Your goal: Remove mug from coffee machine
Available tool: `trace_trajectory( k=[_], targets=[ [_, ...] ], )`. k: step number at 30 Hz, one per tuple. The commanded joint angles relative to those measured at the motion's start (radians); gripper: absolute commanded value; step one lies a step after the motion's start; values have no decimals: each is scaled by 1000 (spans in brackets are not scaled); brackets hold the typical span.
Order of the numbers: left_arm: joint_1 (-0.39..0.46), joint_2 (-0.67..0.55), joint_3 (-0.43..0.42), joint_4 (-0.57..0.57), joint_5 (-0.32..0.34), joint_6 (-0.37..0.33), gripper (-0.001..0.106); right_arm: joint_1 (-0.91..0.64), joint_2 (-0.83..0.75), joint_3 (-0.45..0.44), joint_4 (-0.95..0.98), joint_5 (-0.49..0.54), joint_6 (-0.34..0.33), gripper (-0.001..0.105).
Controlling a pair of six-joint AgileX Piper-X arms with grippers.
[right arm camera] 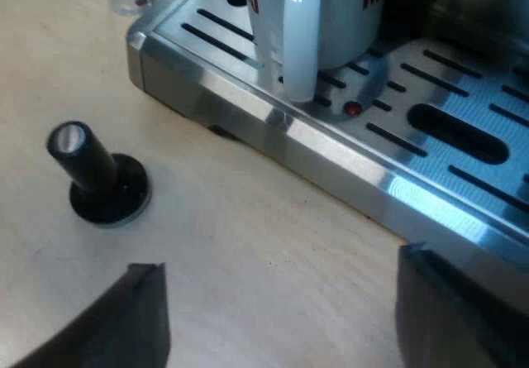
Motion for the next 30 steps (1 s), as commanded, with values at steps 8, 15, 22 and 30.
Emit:
trace_trajectory(
  k=[8, 15, 22, 30],
  targets=[
    [-2, -2, -7, -12, 2, -7, 87, 4, 175, -5, -257, 48, 5, 58],
    [-2, -2, -7, -12, 2, -7, 87, 4, 314, -5, -491, 120, 73, 58],
    [-2, -2, -7, -12, 2, -7, 87, 4, 446, -5, -705, 139, 74, 65],
    [-2, -2, -7, -12, 2, -7, 87, 1, 577, -5, -880, 140, 74, 65]
  ],
)
